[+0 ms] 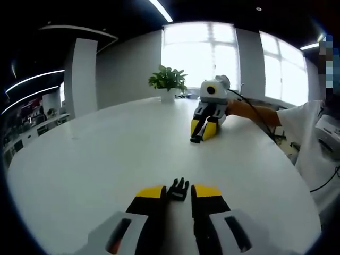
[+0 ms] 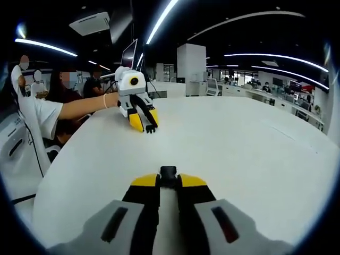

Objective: Snap the two parts of the plastic buckle together until the buckle closes and remains connected.

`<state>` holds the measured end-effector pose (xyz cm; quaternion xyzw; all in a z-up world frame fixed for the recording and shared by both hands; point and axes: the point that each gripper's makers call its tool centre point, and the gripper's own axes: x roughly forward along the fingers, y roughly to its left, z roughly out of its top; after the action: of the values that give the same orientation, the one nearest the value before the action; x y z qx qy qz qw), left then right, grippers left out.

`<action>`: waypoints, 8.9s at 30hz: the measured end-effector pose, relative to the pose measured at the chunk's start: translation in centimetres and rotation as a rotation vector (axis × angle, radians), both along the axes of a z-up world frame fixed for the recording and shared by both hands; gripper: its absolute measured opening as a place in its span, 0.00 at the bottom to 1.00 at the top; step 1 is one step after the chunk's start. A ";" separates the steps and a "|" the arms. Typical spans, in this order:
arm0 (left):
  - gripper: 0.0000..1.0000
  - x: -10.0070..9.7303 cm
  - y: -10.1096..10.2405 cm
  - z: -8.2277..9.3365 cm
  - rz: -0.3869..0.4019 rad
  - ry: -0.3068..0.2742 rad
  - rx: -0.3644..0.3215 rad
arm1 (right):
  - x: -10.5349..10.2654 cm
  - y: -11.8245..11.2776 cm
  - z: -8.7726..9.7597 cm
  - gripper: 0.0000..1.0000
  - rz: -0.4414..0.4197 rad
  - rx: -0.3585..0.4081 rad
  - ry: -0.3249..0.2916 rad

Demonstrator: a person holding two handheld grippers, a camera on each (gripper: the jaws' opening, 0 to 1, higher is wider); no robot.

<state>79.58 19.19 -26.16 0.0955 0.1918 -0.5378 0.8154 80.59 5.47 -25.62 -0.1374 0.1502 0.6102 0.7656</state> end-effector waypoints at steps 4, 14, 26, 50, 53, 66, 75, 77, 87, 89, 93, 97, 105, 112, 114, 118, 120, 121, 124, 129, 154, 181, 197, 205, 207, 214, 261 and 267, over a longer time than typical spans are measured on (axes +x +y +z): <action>0.13 0.2 -0.1 0.0 0.011 -0.006 0.007 | 0.0 0.1 0.0 0.12 0.001 0.005 0.014; 0.12 0.3 -1.0 0.5 0.011 -0.014 0.004 | -0.5 0.7 0.6 0.12 0.014 0.047 0.034; 0.12 -0.1 -3.5 1.0 -0.034 0.005 -0.017 | -0.8 1.3 0.9 0.12 0.042 0.066 0.034; 0.12 -1.3 -6.5 1.9 -0.100 -0.026 -0.024 | -2.1 3.3 1.6 0.12 0.107 0.031 -0.033; 0.12 -1.5 -6.7 2.1 -0.107 -0.028 -0.029 | -2.1 3.5 1.6 0.12 0.113 0.028 -0.035; 0.12 -1.5 -6.6 1.9 -0.123 -0.018 -0.030 | -2.2 3.8 1.7 0.12 0.131 0.038 -0.035; 0.12 -1.7 -6.9 2.0 -0.142 -0.033 -0.029 | -2.7 4.3 1.7 0.12 0.156 0.034 -0.055; 0.12 -1.8 -6.9 1.9 -0.150 -0.036 -0.029 | -2.8 4.3 1.8 0.12 0.170 0.037 -0.067; 0.12 -2.8 -7.1 1.6 -0.221 -0.035 -0.040 | -3.7 4.3 1.4 0.12 0.257 0.008 -0.146; 0.11 -2.8 -7.1 1.6 -0.228 -0.026 -0.051 | -3.8 4.3 1.3 0.12 0.264 0.006 -0.153; 0.11 -2.6 -7.2 1.1 -0.226 -0.020 -0.042 | -3.7 4.3 1.4 0.12 0.263 0.011 -0.157; 0.11 -2.7 -7.4 0.2 -0.232 -0.013 -0.010 | -3.8 4.5 0.9 0.12 0.271 0.000 -0.144; 0.11 -2.6 -7.7 0.1 -0.232 -0.025 0.026 | -3.8 4.7 0.3 0.12 0.275 -0.035 -0.144; 0.11 -2.6 -7.6 0.1 -0.224 -0.021 0.021 | -3.5 4.7 0.3 0.12 0.259 -0.028 -0.126; 0.11 -2.8 -7.7 0.0 -0.223 -0.017 0.017 | -3.4 4.7 0.3 0.12 0.257 -0.026 -0.119; 0.12 -3.1 -7.7 0.1 -0.223 -0.023 0.010 | -3.7 4.7 0.3 0.12 0.261 -0.034 -0.124; 0.12 -3.1 -7.7 0.1 -0.223 -0.024 0.013 | -3.6 4.7 0.4 0.13 0.263 -0.032 -0.127; 0.12 -3.2 -7.7 0.1 -0.223 -0.024 0.013 | -3.6 4.8 0.4 0.13 0.261 -0.032 -0.125; 0.11 -3.3 -7.8 0.1 -0.230 -0.027 0.016 | -3.5 4.8 0.4 0.15 0.254 -0.031 -0.110; 0.11 -3.4 -7.7 0.7 -0.231 -0.027 -0.023 | -3.7 4.9 0.3 0.16 0.255 -0.004 -0.093; 0.19 0.9 -8.2 8.6 -0.059 -0.220 -0.161 | -0.7 4.2 8.6 0.12 0.149 0.192 -0.241; 0.20 2.5 -5.9 13.9 0.079 -0.155 -0.705 | 1.9 6.3 13.0 0.12 0.016 0.630 0.022; 0.16 0.5 -6.2 10.6 -0.054 -0.012 -0.599 | -0.6 7.1 10.5 0.12 0.093 0.532 0.035; 0.00 -0.3 -6.5 10.5 -0.053 -0.032 -0.577 | -0.2 7.1 10.6 0.12 0.070 0.563 0.070; 0.00 -0.4 -6.4 10.6 -0.042 -0.044 -0.571 | -0.5 7.1 10.9 0.12 0.081 0.575 0.075; 0.13 0.8 -4.4 11.8 0.013 -0.024 -0.665 | -0.5 6.9 11.5 0.12 0.064 0.594 0.074; 0.00 -2.8 -6.4 10.5 -0.171 0.375 -0.747 | -1.6 7.8 10.7 0.12 0.168 0.587 0.166; 0.00 -1.4 -8.2 6.4 -0.055 0.261 -0.529 | -2.6 8.6 10.6 0.12 0.198 0.546 0.131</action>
<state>78.21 11.00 -19.80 -0.1852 0.1453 -0.5986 0.7657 77.96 14.07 -15.05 0.0992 0.0154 0.7075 0.6995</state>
